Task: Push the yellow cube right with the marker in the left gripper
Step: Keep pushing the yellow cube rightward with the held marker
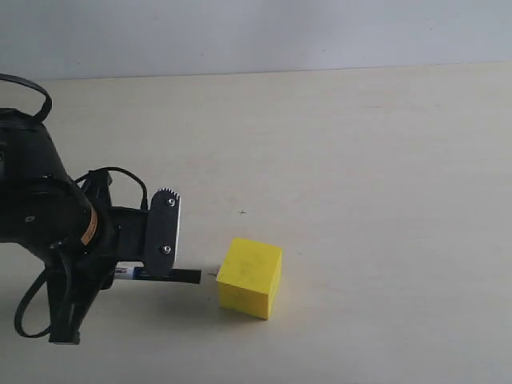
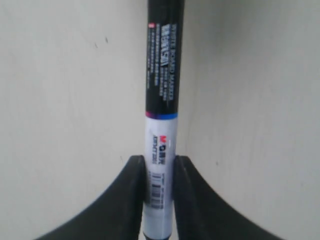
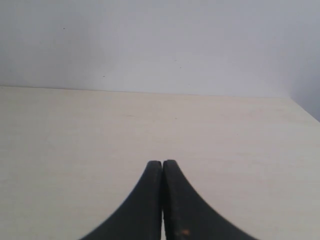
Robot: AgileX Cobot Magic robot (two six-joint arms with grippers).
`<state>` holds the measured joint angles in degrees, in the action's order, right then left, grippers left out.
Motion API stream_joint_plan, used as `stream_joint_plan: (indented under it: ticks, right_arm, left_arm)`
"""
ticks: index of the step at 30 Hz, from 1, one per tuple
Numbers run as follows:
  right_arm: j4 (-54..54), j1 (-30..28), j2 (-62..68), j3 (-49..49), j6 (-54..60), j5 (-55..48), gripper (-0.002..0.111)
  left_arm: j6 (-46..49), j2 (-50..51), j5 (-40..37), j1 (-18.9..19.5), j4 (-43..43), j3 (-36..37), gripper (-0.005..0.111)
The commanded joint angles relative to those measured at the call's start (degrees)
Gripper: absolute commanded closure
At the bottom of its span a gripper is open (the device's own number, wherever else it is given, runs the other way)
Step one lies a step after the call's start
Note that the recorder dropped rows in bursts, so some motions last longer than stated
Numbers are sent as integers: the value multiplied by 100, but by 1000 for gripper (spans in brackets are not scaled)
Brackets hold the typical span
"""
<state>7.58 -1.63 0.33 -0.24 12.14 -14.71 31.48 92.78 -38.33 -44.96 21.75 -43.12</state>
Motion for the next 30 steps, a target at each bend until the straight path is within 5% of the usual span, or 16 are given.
stream_joint_plan:
  ticks: [1, 7, 11, 18, 24, 30]
  right_arm:
    - [-3, -33, -33, 24, 6, 84, 108]
    - [-3, -33, -33, 24, 6, 84, 108]
    - [-3, -33, -33, 24, 6, 84, 108]
    - [-3, -33, -33, 24, 6, 84, 108]
    - [-3, -33, -33, 24, 6, 84, 108]
    - [-3, -33, -33, 24, 6, 84, 108]
  left_arm:
    - [68, -6, 672, -353, -365, -19, 107]
    - [5, -6, -315, -364, -96, -19, 107]
    - [-63, -6, -216, -193, -107, -19, 107]
    - [-52, -6, 1331, -192, -434, -19, 107]
    - [-52, -6, 228, -168, -137, -19, 107]
    - [-52, -6, 417, -211, -339, -19, 107]
